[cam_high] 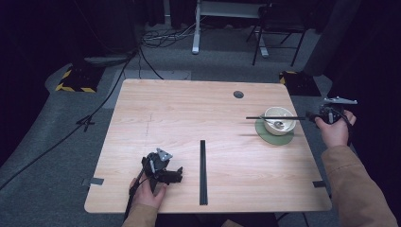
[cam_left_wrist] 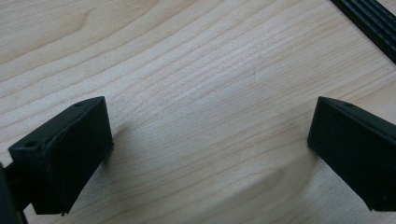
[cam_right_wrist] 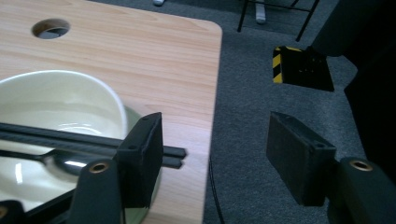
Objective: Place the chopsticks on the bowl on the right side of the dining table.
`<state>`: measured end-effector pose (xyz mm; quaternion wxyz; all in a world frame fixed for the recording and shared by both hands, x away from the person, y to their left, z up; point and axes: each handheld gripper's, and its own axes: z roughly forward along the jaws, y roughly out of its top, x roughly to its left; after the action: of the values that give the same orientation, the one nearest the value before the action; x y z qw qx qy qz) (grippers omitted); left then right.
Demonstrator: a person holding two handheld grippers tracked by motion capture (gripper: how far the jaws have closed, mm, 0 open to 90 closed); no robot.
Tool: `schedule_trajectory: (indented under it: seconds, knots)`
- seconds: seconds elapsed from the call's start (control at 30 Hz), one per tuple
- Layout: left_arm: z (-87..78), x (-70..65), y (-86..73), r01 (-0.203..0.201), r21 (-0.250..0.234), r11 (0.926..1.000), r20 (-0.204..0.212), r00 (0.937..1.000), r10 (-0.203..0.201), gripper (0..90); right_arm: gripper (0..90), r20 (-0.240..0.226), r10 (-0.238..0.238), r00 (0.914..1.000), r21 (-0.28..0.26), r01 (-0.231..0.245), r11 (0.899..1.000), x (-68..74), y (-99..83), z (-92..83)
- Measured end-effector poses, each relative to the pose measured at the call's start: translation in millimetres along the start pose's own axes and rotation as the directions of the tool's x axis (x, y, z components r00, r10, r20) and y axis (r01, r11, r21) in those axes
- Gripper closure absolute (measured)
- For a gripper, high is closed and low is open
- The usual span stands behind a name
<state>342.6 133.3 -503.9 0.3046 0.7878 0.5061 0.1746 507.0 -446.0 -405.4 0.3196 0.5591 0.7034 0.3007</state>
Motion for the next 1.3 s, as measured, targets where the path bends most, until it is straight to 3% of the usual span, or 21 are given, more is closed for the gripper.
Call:
schedule_trajectory:
  seconds: [0.3,0.63,0.7,1.03,1.3]
  knots:
    - [0.0,-0.1,-0.1,0.0,0.0,1.0,0.001,1.0,0.0,0.2,35.2,0.029,0.041,0.9987,0.002,-0.041,0.999,-19.8,-15.6,20.4]
    - [0.1,0.0,0.0,0.0,-0.001,1.0,0.001,1.0,0.0,0.2,34.6,0.017,0.094,0.9954,-0.012,-0.094,0.995,-21.9,-20.5,33.0]
    - [0.0,0.0,0.0,0.0,0.0,1.0,0.0,1.0,0.0,0.2,34.5,0.015,0.082,0.9965,-0.008,-0.082,0.997,-20.6,-21.1,34.5]
    - [0.1,0.0,0.0,0.0,-0.001,1.0,0.001,1.0,0.0,0.2,33.5,0.003,0.085,0.9964,-0.014,-0.085,0.996,-17.8,-20.8,31.4]
    - [0.0,0.0,0.0,0.001,0.0,1.0,0.0,1.0,-0.001,0.2,33.4,-0.003,0.085,0.9963,-0.037,-0.085,0.996,-17.7,-18.9,10.8]
